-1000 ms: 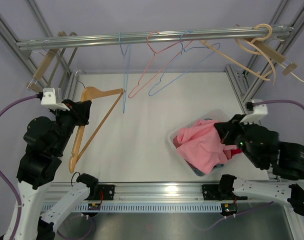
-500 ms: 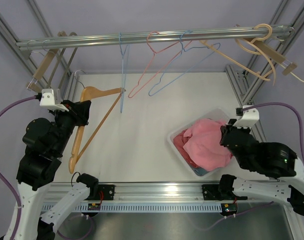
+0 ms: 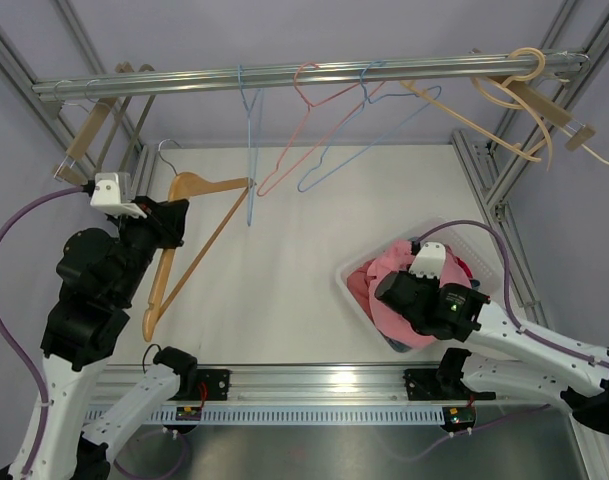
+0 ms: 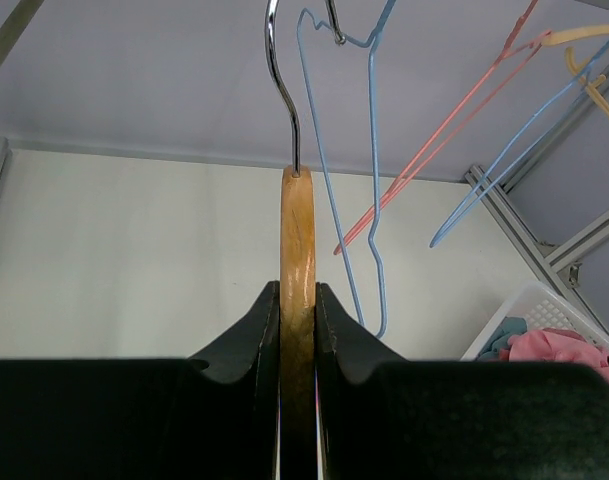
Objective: Remove the t-shirt from the hanger
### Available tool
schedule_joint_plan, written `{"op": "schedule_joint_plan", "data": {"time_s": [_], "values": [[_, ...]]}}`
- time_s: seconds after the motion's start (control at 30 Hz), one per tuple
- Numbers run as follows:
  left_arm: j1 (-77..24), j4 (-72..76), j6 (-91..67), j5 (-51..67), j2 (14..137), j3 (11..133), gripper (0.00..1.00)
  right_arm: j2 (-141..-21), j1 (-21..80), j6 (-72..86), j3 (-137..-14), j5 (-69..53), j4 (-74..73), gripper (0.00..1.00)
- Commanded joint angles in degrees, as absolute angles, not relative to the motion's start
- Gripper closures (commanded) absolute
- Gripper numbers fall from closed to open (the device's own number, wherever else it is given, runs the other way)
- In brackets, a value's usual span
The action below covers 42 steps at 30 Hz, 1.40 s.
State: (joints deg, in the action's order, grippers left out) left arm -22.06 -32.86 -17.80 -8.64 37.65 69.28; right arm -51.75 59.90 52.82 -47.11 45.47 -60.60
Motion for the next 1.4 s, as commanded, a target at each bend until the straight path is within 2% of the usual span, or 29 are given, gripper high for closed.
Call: {"op": "schedule_joint_plan", "data": {"time_s": [0.0, 0.03, 0.07, 0.13, 0.23, 0.3, 0.4, 0.67, 0.9, 1.37], "values": [[-22.1, -27.0, -17.8, -8.2, 39.2, 71.4, 1.00, -48.8, 58.5, 56.4, -43.7, 41.7, -52.7, 0.92], [-22.1, -27.0, -17.7, -8.3, 40.0, 71.9, 1.00, -48.2, 58.5, 56.9, -43.9, 42.0, -53.7, 0.86], [-22.1, -26.9, -17.6, -8.7, 40.3, 72.2, 1.00, -46.4, 58.6, 56.6, -44.5, 42.3, -54.7, 0.73], [-22.1, -26.9, -17.5, -9.1, 40.8, 73.6, 1.00, -44.0, 58.5, 54.6, -48.1, 43.2, -57.5, 0.62], [-22.1, -26.7, -16.6, -9.6, 41.9, 75.0, 1.00, -38.2, 58.5, 50.5, -53.8, 41.1, -59.9, 0.38], [-22.1, -26.9, -16.1, -9.8, 43.6, 76.3, 1.00, -35.3, 58.6, 47.0, -56.3, 36.8, -60.5, 0.16], [-22.1, -26.7, -14.9, -12.1, 46.0, 77.5, 1.00, -32.7, 58.5, 43.7, -60.2, 31.6, -60.3, 0.01], [-20.5, -24.2, -10.2, -17.9, 51.1, 79.7, 1.00, -30.1, 58.5, 39.4, -61.3, 25.8, -56.1, 0.01], [-19.3, -13.9, -6.9, -17.2, 54.3, 80.4, 1.00, -32.0, 58.5, 38.1, -60.3, 24.6, -53.9, 0.00], [-14.6, -14.5, -8.0, -13.6, 66.5, 90.2, 1.00, -29.3, 58.5, 39.2, -58.3, 24.6, -53.4, 0.01]]}}
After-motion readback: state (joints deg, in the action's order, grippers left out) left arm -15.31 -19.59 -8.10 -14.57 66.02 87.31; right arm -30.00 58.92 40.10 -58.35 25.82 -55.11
